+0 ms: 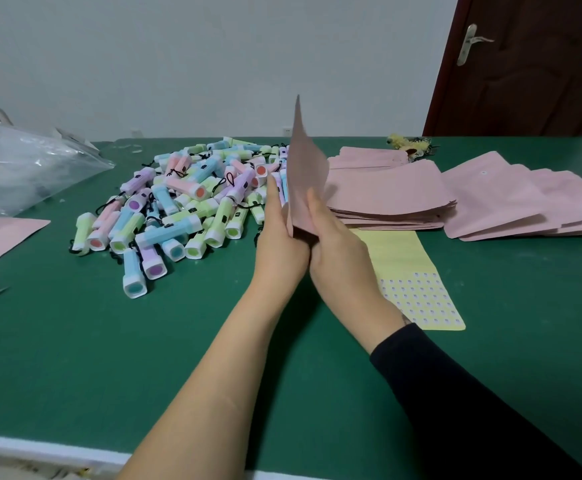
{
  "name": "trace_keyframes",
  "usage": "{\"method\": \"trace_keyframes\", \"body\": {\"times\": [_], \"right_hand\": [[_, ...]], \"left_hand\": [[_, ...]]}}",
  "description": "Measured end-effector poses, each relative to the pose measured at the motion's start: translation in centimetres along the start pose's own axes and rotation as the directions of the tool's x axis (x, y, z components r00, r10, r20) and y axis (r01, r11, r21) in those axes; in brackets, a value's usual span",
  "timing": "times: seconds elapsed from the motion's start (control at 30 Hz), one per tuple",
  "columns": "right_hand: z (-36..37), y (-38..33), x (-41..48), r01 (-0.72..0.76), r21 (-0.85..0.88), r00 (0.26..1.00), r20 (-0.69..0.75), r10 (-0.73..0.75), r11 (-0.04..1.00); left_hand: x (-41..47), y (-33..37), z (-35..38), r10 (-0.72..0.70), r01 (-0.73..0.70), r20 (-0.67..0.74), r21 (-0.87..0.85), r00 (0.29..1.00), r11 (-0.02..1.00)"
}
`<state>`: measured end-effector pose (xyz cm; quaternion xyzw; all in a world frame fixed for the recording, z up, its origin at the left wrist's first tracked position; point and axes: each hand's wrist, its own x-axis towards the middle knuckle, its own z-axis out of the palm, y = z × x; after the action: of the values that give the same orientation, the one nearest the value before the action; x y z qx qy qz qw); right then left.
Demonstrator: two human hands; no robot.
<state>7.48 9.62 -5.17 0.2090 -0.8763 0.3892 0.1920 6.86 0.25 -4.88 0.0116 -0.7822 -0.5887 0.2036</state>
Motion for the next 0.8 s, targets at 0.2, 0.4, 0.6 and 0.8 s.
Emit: {"method": "trace_keyframes", "body": {"times": [0.2,0.4,0.6,0.8], "right_hand": [[-0.9,1.0,0.3,-0.106,0.034,0.990,-0.089,0.108,0.994],[-1.0,0.9,0.3,-0.091,0.124,0.992,-0.076,0.101,0.988],[-1.8,1.3,0.8,-0.171,0.173,0.965,-0.171,0.201,0.970],[-2.0,2.5,1.1,-0.253,0.226,0.941,-0.170,0.294,0.941]], "left_hand": [[-0.6,0.1,0.5,0.015,-0.015,0.044,-0.014,0.999,1.000],[-1.0,0.7,0.6,0.005,-0.005,0.025,-0.004,1.000,1.000],[-0.4,0.8,-0.5,-0.054,0.054,-0.014,-0.022,0.998,0.998],[-0.5,0.5,0.0,-0.090,0.090,0.007,-0.020,0.996,0.996]]}}
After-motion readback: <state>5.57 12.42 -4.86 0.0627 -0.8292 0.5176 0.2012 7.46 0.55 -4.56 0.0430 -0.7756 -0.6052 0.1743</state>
